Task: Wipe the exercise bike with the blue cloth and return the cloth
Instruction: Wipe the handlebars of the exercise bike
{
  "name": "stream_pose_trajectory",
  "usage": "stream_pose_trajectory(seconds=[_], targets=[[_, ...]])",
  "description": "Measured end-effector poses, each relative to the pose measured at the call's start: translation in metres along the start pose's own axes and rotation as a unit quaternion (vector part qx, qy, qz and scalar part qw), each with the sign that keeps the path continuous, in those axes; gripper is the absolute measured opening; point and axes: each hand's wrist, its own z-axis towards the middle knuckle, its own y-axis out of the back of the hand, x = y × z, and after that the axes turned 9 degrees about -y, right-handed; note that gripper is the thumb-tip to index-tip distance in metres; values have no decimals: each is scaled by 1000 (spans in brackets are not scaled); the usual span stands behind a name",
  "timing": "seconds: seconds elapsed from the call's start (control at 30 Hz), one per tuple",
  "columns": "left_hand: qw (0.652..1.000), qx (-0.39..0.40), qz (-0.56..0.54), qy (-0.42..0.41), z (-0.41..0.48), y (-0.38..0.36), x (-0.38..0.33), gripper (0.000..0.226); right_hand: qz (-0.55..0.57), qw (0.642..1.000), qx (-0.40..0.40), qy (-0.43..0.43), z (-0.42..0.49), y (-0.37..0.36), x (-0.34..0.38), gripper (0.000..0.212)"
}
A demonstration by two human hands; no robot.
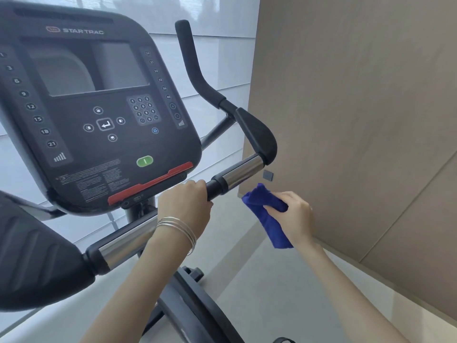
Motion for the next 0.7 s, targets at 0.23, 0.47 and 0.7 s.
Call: stream_pose_trajectory(seconds=[0.23, 0.47, 0.7], targets=[[1000, 13, 22, 13, 3, -2, -3, 23, 62, 994, -64, -59, 28, -8, 30, 16], [999, -18, 25, 15, 3, -5, -3, 23, 40, 997, 32, 53, 4, -24, 34, 12], [999, -33, 18, 6, 0, -6, 1, 24, -1, 999, -25, 36, 17, -15, 32, 9]])
